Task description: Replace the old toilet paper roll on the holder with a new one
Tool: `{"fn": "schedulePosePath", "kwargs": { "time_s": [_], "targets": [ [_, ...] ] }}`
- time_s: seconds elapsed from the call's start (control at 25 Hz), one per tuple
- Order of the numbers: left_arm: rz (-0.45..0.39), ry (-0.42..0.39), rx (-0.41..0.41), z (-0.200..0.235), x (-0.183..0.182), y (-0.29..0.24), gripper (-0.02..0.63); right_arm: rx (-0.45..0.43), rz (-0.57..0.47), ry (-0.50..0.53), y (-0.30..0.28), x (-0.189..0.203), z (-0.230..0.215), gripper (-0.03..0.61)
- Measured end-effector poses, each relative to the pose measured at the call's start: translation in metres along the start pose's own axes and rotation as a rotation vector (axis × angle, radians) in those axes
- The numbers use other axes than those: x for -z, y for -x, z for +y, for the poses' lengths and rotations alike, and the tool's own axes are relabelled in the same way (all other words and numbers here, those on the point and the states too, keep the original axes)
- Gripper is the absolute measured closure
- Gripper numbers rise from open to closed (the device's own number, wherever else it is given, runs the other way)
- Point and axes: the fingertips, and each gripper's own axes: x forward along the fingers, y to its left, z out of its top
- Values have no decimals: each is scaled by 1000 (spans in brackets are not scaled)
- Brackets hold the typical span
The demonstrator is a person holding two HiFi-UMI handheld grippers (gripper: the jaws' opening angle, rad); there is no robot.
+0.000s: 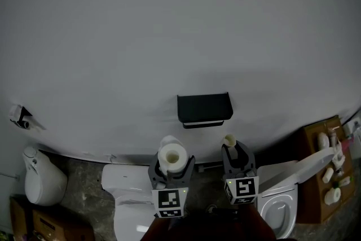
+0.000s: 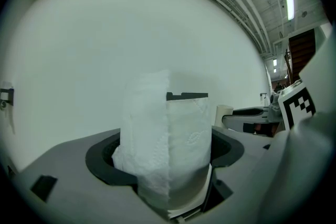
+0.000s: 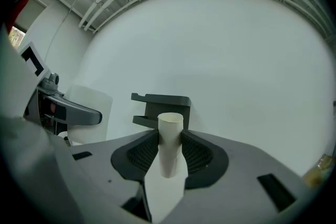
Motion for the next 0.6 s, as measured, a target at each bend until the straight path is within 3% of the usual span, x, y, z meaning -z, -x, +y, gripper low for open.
{"fn": "schedulePosePath", "kwargs": {
  "time_s": [0.28, 0.6],
  "targets": [
    [13, 16, 45, -18, 7, -10, 192, 29, 8, -5, 6, 5, -12, 430],
    [33, 22, 153, -68, 16, -29, 192, 85, 20, 2, 26, 10, -38, 430]
  ]
}}
